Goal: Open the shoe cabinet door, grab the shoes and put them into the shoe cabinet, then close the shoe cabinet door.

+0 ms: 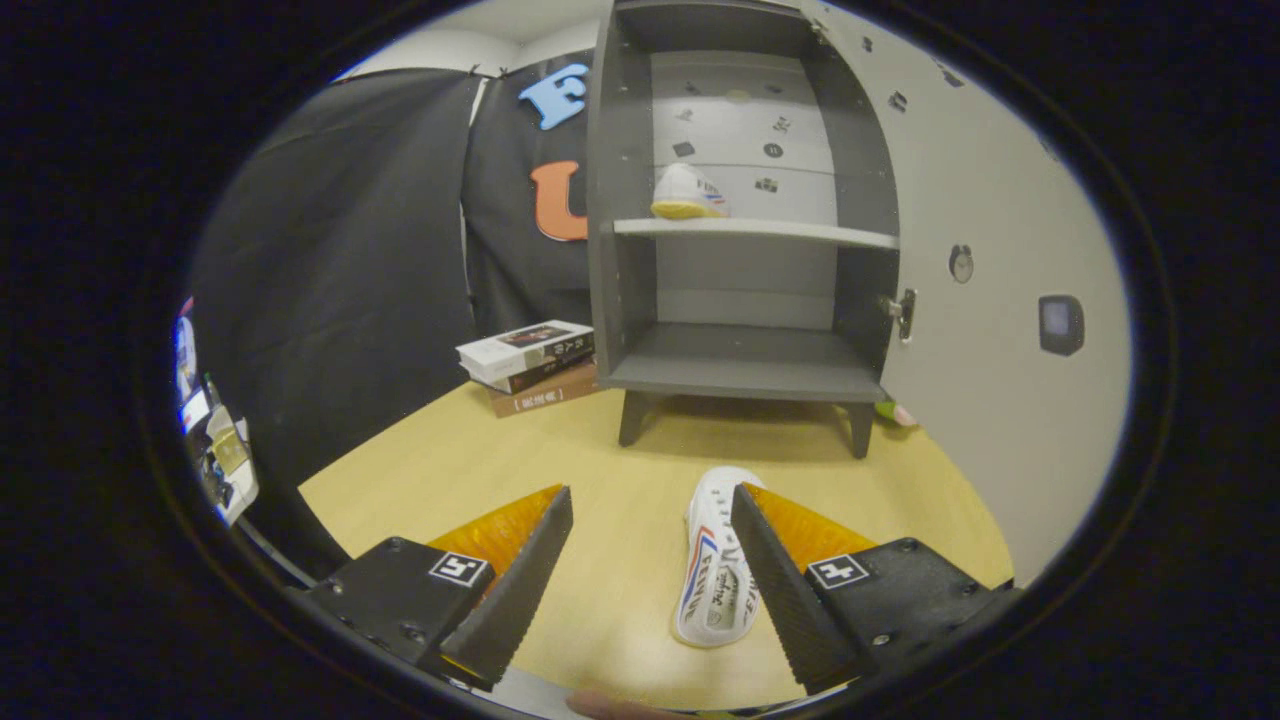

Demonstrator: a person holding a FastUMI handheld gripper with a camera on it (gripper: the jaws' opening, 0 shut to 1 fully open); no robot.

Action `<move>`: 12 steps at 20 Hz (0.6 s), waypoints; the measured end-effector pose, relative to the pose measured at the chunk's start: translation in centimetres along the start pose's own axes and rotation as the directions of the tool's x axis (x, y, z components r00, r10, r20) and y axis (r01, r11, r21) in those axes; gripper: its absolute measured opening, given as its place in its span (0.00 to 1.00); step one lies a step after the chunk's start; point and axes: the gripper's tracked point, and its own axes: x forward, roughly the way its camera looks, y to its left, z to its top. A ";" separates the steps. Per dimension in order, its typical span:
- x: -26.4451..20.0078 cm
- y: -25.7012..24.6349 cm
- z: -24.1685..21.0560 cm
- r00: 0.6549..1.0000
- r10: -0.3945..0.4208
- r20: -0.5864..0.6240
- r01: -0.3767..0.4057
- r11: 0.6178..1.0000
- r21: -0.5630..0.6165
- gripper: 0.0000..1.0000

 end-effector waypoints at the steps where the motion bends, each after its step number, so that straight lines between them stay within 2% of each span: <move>1: 0.7 -0.2 -0.6 1.000 -0.001 -0.019 0.001 1.000 0.018 1.00; 6: 2.8 -1.2 -3.8 0.994 -0.012 -0.112 0.025 0.993 0.114 0.97; 12: 5.2 -2.3 -7.4 0.978 -0.035 -0.206 0.072 0.982 0.175 0.88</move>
